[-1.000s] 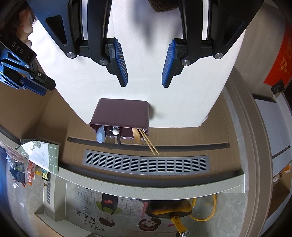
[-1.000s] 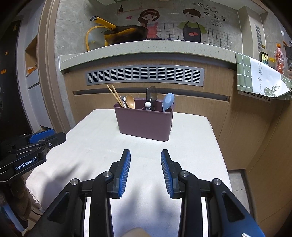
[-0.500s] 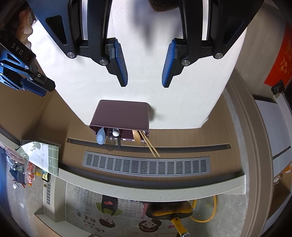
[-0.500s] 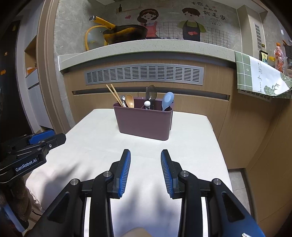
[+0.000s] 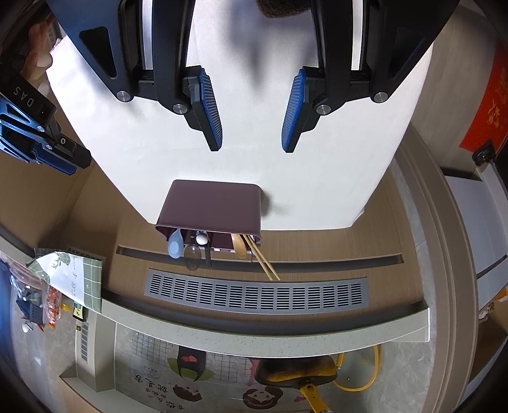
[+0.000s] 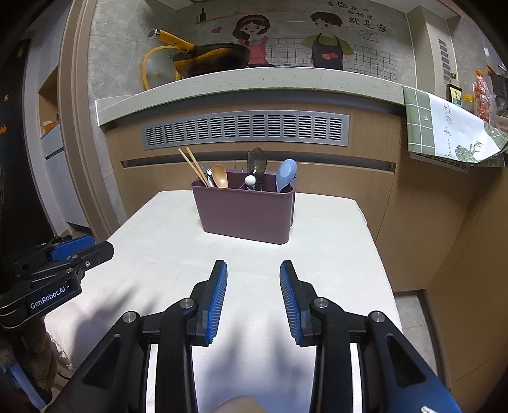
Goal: Organize utensils
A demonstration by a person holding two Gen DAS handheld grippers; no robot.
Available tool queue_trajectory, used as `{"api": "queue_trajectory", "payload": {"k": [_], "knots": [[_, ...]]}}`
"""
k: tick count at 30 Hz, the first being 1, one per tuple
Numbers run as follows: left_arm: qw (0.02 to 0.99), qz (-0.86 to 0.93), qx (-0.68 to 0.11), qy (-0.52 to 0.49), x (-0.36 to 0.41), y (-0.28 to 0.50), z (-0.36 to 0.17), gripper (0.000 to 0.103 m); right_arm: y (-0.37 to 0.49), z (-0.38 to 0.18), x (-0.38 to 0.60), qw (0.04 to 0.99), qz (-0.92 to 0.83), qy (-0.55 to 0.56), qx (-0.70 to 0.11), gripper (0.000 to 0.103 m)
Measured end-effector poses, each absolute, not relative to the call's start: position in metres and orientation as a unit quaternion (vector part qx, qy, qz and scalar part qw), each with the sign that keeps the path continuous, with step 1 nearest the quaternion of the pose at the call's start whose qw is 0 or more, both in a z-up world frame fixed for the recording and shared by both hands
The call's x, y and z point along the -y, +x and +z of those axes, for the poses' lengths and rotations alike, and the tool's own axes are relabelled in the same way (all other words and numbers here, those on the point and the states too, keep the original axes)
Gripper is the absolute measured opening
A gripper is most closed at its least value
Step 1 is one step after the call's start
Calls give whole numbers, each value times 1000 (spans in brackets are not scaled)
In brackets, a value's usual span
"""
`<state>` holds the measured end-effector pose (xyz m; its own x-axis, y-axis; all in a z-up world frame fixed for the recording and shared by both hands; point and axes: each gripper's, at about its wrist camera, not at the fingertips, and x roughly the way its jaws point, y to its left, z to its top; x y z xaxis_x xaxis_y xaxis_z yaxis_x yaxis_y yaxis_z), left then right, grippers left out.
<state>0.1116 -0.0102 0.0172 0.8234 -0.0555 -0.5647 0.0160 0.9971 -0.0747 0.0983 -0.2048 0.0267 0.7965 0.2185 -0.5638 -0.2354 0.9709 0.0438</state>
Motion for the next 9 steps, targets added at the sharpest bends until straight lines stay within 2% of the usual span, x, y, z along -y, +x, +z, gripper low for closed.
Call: {"api": "queue_trajectory", "payload": {"k": [9], "knots": [[948,-27,-314,-39,5,119,10,40,99,25,204,946,121,-13,-299,32]]}}
